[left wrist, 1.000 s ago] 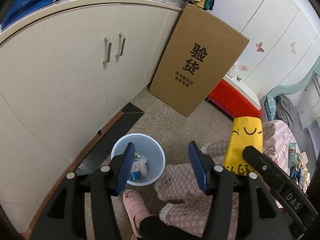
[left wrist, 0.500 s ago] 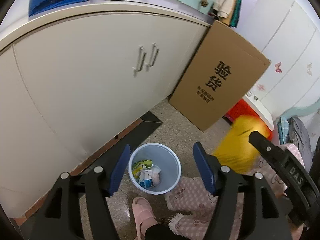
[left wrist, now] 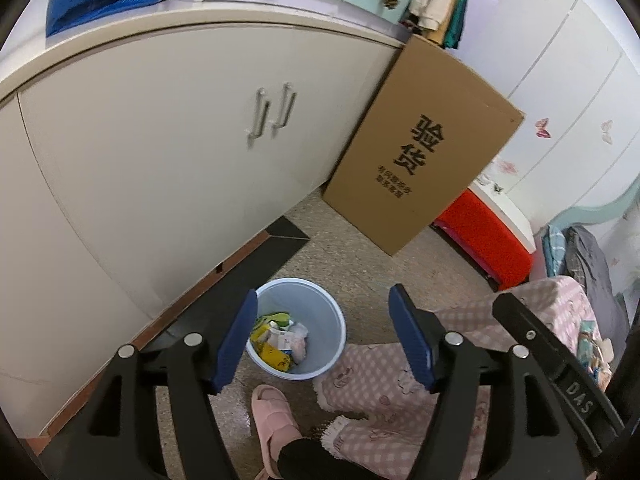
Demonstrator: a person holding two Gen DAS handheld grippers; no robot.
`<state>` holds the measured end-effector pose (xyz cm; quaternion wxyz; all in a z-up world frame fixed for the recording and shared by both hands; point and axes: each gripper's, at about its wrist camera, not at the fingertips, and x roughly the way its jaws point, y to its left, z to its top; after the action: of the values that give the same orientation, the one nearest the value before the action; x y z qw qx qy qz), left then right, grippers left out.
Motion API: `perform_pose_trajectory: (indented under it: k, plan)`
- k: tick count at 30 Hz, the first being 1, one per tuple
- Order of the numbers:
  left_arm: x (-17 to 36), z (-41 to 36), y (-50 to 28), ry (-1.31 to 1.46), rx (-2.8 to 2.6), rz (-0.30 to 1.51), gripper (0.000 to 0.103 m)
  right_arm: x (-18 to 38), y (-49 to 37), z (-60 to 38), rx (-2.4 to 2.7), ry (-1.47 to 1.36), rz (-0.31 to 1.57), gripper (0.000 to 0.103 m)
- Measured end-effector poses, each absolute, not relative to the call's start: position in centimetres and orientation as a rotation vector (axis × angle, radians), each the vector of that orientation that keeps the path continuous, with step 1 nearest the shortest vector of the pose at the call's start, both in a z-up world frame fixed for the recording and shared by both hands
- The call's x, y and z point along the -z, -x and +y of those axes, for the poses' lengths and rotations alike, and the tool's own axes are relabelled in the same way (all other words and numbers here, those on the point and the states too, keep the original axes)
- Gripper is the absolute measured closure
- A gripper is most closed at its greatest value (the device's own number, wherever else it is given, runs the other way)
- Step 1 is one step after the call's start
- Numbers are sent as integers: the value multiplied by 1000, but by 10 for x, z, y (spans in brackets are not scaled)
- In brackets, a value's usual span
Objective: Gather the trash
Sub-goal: 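Return to the table and grasp the blue cookie bag with the left gripper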
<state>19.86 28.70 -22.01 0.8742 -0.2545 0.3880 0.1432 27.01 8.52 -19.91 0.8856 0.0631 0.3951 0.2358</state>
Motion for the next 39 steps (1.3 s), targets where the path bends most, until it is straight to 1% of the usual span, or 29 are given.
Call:
perform_pose_trajectory:
  k: [9, 16, 22, 29, 30, 31, 32, 33, 34, 36, 37, 39]
  plan:
    - [185, 231, -187, 474, -194, 781, 34, 157, -229, 13, -416, -189, 735, 24]
    - [160, 151, -185, 373, -54, 775, 34, 142, -199, -68, -294, -229, 689, 24]
    - [154, 90, -182, 295, 23, 794, 34, 154, -177, -135, -172, -192, 720, 24]
    - [159, 31, -178, 201, 102, 835, 34, 181, -168, -169, -186, -162, 832, 24]
    - [160, 26, -178, 190, 109, 839, 34, 185, -168, -170, -195, -162, 849, 26]
    - [161, 18, -178, 171, 119, 846, 34, 187, -168, -172, -199, -160, 856, 28]
    - [162, 12, -179, 154, 128, 852, 34, 191, -169, -172, -208, -156, 867, 33]
    - [163, 4, -179, 134, 136, 856, 34, 194, -169, -173, -217, -150, 876, 41]
    - [164, -1, -178, 122, 142, 860, 34, 196, -169, -174, -220, -145, 881, 44]
    - [166, -12, -180, 95, 154, 872, 34, 200, -171, -176, -228, -135, 893, 56]
    - [167, -16, -180, 88, 157, 874, 34, 202, -170, -177, -241, -133, 893, 58]
    - [169, -24, -183, 72, 166, 881, 34, 203, -169, -179, -228, -100, 883, 77]
